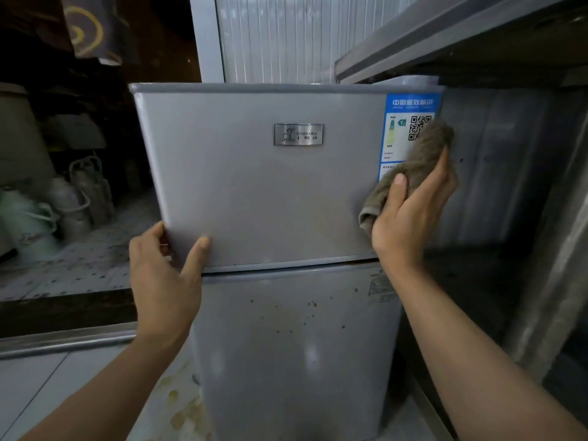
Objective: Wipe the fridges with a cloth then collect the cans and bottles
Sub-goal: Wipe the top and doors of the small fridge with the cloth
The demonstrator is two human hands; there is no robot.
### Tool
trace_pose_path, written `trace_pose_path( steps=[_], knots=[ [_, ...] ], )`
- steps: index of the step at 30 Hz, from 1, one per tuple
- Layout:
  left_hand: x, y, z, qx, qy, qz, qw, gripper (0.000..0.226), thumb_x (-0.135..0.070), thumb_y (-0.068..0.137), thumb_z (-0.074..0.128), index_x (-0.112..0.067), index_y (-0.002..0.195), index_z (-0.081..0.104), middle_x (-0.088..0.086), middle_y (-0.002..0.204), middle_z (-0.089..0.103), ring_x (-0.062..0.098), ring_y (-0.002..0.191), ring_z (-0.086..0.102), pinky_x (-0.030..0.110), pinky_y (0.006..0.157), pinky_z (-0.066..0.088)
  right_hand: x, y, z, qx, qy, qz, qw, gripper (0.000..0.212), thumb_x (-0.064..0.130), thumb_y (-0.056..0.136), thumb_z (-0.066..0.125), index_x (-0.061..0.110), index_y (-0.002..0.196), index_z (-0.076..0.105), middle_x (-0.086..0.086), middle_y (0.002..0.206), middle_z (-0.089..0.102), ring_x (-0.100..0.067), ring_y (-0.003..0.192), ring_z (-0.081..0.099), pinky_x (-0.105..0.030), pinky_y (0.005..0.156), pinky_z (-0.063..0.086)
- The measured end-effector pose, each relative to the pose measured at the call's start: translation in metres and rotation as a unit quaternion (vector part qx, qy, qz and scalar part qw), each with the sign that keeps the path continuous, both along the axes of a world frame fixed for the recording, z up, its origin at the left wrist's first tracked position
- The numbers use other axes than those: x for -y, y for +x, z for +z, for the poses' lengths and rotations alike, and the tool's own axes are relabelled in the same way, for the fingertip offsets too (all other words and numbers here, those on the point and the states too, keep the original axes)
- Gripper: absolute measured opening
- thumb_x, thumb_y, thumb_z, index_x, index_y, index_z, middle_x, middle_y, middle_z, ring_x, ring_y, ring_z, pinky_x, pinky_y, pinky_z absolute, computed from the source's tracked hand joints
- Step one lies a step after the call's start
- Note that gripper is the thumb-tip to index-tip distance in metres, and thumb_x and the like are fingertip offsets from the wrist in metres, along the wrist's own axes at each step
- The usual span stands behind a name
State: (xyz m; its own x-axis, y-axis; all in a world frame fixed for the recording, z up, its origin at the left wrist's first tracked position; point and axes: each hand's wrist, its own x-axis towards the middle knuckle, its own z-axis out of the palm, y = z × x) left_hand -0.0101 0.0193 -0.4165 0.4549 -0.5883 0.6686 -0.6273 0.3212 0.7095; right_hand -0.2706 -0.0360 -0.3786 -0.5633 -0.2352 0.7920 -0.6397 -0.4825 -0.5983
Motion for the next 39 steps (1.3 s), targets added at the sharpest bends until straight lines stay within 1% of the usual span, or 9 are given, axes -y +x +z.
trace_pose_path(
  steps=[4, 8, 12, 18, 25, 29, 32, 36, 39],
  knots=[
    [-0.001, -0.003, -0.004, -0.012, -0.008, 0.003, 1.000, 0.051, -0.035, 0.083, 0.064, -0.010, 0.124, 0.047, 0.010, 0.118, 0.046, 0.014, 0.096, 0.047, 0.027, 0.082, 0.040, -0.009, 0.002, -0.057, 0.014, 0.019, 0.031, 0.999, 0.057, 0.019, 0.095, 0.042, -0.004, 0.143, 0.023, -0.023, 0.144, 0.029, -0.027, 0.134, 0.033, -0.013, 0.108, 0.019],
    [-0.002, -0.001, -0.003, -0.019, -0.001, 0.001, 1.000, 0.051, -0.036, 0.084, 0.064, -0.011, 0.125, 0.048, 0.007, 0.120, 0.049, 0.013, 0.098, 0.048, 0.026, 0.082, 0.039, -0.010, -0.004, -0.071, 0.020, 0.047, 0.039, 0.998, 0.057, 0.019, 0.095, 0.041, -0.004, 0.144, 0.021, -0.024, 0.145, 0.028, -0.019, 0.134, 0.028, -0.011, 0.109, 0.015],
    [-0.010, 0.006, -0.013, -0.013, 0.018, 0.006, 1.000, 0.040, -0.031, 0.088, 0.059, -0.013, 0.123, 0.053, -0.002, 0.110, 0.051, 0.009, 0.096, 0.047, 0.026, 0.082, 0.036, -0.016, 0.025, -0.078, 0.071, 0.097, 0.000, 0.993, 0.064, 0.019, 0.094, 0.045, -0.004, 0.146, 0.015, -0.026, 0.150, 0.018, -0.037, 0.139, 0.021, -0.027, 0.113, 0.011],
    [-0.009, 0.015, -0.015, -0.013, 0.048, -0.023, 0.999, 0.035, -0.031, 0.087, 0.061, -0.016, 0.118, 0.056, -0.003, 0.104, 0.057, 0.012, 0.095, 0.053, 0.030, 0.084, 0.042, -0.035, 0.120, -0.103, -0.085, 0.131, -0.011, 0.988, 0.075, 0.035, 0.089, 0.044, -0.009, 0.143, 0.017, -0.034, 0.147, 0.019, -0.053, 0.135, 0.018, -0.054, 0.113, 0.017],
    [-0.006, 0.021, -0.018, -0.012, 0.045, -0.040, 0.998, 0.035, -0.034, 0.085, 0.062, -0.015, 0.113, 0.055, -0.001, 0.103, 0.060, 0.012, 0.093, 0.055, 0.029, 0.082, 0.043, -0.037, 0.055, -0.114, -0.222, 0.120, -0.090, 0.963, 0.058, 0.041, 0.094, 0.037, 0.010, 0.143, 0.033, -0.017, 0.151, 0.030, -0.036, 0.138, 0.025, -0.056, 0.110, 0.022],
    [-0.006, 0.020, -0.018, -0.030, 0.032, -0.058, 0.997, 0.031, -0.033, 0.084, 0.063, -0.015, 0.109, 0.057, 0.001, 0.101, 0.061, 0.013, 0.090, 0.056, 0.024, 0.077, 0.042, -0.042, 0.018, -0.112, -0.281, 0.128, -0.181, 0.934, 0.057, 0.049, 0.092, 0.044, 0.021, 0.141, 0.042, -0.013, 0.139, 0.031, -0.035, 0.120, 0.036, -0.052, 0.103, 0.025],
    [-0.008, 0.022, -0.022, -0.035, 0.037, -0.063, 0.997, 0.028, -0.034, 0.085, 0.061, -0.019, 0.109, 0.057, -0.001, 0.100, 0.061, 0.012, 0.090, 0.056, 0.021, 0.076, 0.043, -0.045, 0.019, -0.109, -0.271, 0.090, -0.123, 0.950, 0.056, 0.034, 0.089, 0.058, 0.010, 0.138, 0.046, -0.017, 0.121, 0.038, -0.030, 0.100, 0.042, -0.044, 0.087, 0.041],
    [-0.012, 0.026, -0.028, -0.079, 0.066, -0.093, 0.990, 0.014, -0.032, 0.089, 0.057, -0.024, 0.100, 0.058, -0.004, 0.090, 0.063, 0.015, 0.086, 0.060, 0.040, 0.081, 0.053, -0.050, 0.044, -0.107, -0.180, 0.084, -0.085, 0.976, 0.051, 0.006, 0.081, 0.067, 0.004, 0.130, 0.051, -0.022, 0.119, 0.047, -0.031, 0.106, 0.045, -0.039, 0.090, 0.043],
    [-0.011, 0.028, -0.026, -0.098, 0.075, -0.116, 0.986, 0.013, -0.031, 0.088, 0.058, -0.022, 0.096, 0.060, -0.003, 0.087, 0.063, 0.016, 0.083, 0.061, 0.042, 0.079, 0.055, -0.052, 0.075, -0.105, -0.190, 0.054, -0.059, 0.978, 0.040, -0.001, 0.082, 0.066, 0.007, 0.119, 0.055, -0.017, 0.118, 0.043, -0.033, 0.102, 0.047, -0.040, 0.085, 0.045]
  ],
)
